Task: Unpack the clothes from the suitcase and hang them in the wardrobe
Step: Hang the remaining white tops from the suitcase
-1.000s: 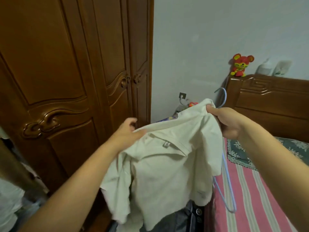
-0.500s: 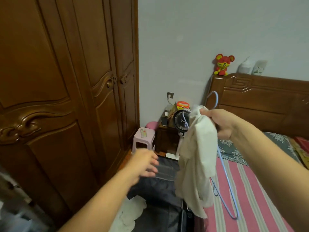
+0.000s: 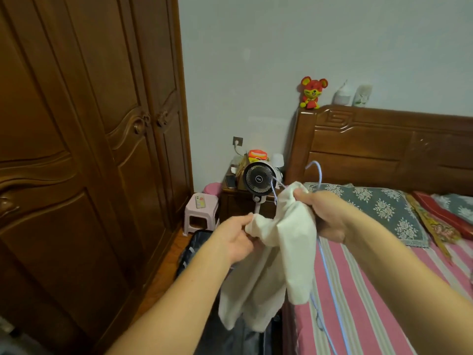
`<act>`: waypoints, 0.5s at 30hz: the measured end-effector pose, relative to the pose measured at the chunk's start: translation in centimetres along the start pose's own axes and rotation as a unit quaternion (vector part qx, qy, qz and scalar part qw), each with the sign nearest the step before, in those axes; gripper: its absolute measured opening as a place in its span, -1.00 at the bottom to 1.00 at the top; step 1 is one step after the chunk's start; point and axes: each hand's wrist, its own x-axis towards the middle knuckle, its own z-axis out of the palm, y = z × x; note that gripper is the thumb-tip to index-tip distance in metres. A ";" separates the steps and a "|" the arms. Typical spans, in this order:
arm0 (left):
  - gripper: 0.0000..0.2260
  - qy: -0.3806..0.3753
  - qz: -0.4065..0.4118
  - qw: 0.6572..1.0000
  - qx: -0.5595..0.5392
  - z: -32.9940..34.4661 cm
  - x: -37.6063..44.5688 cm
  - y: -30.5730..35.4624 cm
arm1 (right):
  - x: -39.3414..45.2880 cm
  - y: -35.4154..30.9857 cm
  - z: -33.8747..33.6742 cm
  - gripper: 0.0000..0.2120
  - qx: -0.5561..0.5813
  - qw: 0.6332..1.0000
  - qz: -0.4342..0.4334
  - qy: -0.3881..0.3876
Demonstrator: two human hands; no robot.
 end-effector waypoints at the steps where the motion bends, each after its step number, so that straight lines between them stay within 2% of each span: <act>1: -0.85 0.007 0.007 1.000 0.008 0.3 0.1 0.3 | -0.1 1.1 -0.1 -0.72 0.005 1.000 0.014 -0.007; 2: -0.89 0.015 0.025 0.999 0.017 0.5 0.0 0.9 | -0.4 2.1 -0.3 -0.72 -0.004 0.999 0.030 -0.024; 4: -0.83 0.038 0.097 0.992 0.067 0.6 -0.7 3.8 | -0.8 4.1 -1.2 -0.75 -0.084 0.990 0.067 -0.087; 6: -0.86 -0.021 0.142 0.972 0.189 0.4 -2.9 7.7 | -0.8 5.2 -2.4 -0.87 -0.151 0.979 0.077 -0.115; 7: -0.88 -0.071 0.131 0.946 0.288 0.0 -4.3 9.5 | -0.4 5.3 -2.8 -0.92 -0.152 0.981 0.066 -0.103; 9: -0.86 -0.151 0.072 0.851 0.498 -0.5 -7.2 12.2 | 0.8 4.9 -2.8 -0.76 -0.128 0.988 0.020 -0.083; 11: -0.85 -0.201 0.029 0.759 0.619 0.2 -9.6 13.8 | 1.9 4.3 -0.8 -0.63 -0.156 0.982 -0.046 -0.100; 13: -0.93 -0.210 0.035 0.674 0.708 1.4 -11.7 14.5 | 2.3 3.8 2.4 -0.56 -0.214 0.961 -0.102 -0.141; 15: -0.97 -0.182 0.083 0.575 0.793 1.9 -13.1 15.1 | 2.6 3.7 6.2 -0.48 -0.241 0.941 -0.131 -0.199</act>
